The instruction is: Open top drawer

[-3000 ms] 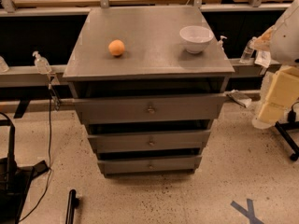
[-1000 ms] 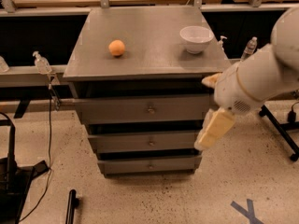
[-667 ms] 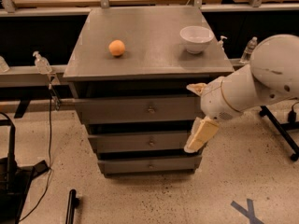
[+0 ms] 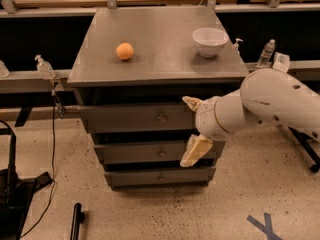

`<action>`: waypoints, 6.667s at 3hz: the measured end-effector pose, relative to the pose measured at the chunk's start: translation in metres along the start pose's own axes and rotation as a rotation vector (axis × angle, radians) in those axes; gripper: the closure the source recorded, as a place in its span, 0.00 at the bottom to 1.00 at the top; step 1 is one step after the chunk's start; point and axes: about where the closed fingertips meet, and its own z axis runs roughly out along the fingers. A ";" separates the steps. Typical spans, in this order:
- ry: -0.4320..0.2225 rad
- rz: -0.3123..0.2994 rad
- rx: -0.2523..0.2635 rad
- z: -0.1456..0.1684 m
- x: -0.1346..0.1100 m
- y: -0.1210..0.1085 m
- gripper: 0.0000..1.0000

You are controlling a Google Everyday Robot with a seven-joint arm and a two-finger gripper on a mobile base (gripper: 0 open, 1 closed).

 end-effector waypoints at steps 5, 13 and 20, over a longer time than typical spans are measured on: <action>0.148 -0.159 0.125 0.093 0.066 -0.011 0.00; -0.057 0.022 -0.070 0.122 0.109 -0.111 0.30; -0.175 -0.108 -0.227 0.067 0.036 -0.014 0.42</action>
Offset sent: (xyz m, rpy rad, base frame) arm 0.0283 -0.0104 -0.0560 -0.0408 -0.0710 -0.0191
